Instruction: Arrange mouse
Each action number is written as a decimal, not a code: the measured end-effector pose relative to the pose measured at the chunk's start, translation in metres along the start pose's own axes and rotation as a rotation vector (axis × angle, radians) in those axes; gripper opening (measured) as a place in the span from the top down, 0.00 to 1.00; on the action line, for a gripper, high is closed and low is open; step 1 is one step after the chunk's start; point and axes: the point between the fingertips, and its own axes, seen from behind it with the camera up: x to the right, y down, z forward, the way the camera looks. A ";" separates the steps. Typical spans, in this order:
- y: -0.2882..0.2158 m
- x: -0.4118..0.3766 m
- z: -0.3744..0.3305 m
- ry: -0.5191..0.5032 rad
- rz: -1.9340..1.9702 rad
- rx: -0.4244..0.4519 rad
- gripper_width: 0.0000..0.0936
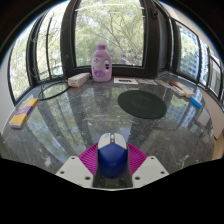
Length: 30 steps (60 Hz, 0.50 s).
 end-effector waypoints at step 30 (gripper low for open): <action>-0.330 -0.002 -0.097 -0.304 -0.018 0.537 0.63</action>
